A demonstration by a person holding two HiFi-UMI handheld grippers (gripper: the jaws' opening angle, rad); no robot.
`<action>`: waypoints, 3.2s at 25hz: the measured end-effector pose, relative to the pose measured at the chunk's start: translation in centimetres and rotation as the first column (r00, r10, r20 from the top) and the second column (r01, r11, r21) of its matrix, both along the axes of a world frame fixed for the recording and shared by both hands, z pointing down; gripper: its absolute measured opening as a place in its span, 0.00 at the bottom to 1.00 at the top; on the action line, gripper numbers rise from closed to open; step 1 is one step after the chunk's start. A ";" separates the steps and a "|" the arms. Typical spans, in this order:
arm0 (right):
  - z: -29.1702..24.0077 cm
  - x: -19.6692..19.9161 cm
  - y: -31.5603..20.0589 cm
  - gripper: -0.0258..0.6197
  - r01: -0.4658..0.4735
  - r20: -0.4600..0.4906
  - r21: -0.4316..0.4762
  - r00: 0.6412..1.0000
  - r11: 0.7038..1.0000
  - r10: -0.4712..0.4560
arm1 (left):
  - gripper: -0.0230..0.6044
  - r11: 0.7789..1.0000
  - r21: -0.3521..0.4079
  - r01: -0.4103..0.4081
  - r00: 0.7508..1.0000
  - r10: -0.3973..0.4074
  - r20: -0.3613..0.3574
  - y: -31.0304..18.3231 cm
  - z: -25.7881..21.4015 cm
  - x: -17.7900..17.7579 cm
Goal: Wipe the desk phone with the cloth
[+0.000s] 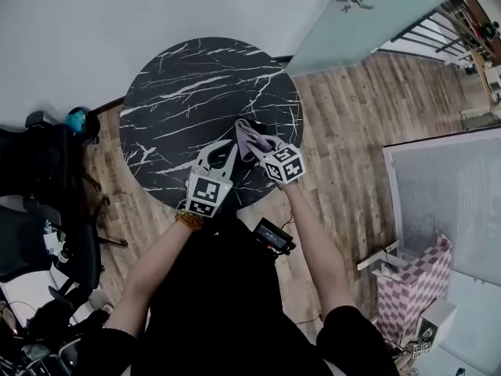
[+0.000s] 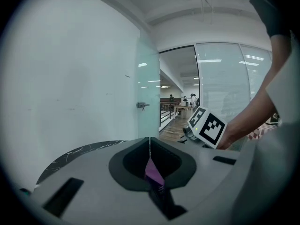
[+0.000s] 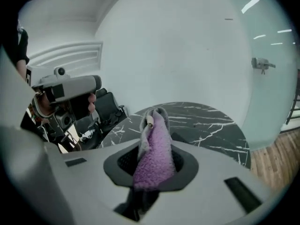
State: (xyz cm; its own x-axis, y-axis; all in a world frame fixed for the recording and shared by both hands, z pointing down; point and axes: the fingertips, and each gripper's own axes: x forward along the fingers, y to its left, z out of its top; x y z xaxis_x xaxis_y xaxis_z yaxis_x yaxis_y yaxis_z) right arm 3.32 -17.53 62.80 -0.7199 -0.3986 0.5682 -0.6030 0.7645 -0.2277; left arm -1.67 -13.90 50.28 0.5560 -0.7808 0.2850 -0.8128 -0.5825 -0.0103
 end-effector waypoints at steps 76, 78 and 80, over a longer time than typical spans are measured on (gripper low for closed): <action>9.6 0.8 -3.3 0.15 -0.106 -0.164 -0.065 0.982 0.992 0.094 | 0.07 0.999 -0.049 0.016 1.000 -0.015 0.020 -2.9 4.5 0.6; 9.8 0.8 -3.1 0.15 -0.113 -0.152 -0.076 0.983 0.991 0.101 | 0.07 0.999 -0.049 0.018 1.000 -0.017 0.018 -2.8 4.5 0.6; 9.7 0.8 -3.0 0.15 -0.121 -0.151 -0.075 0.983 0.990 0.109 | 0.07 0.999 -0.050 0.017 1.000 -0.017 0.016 -2.8 4.6 0.7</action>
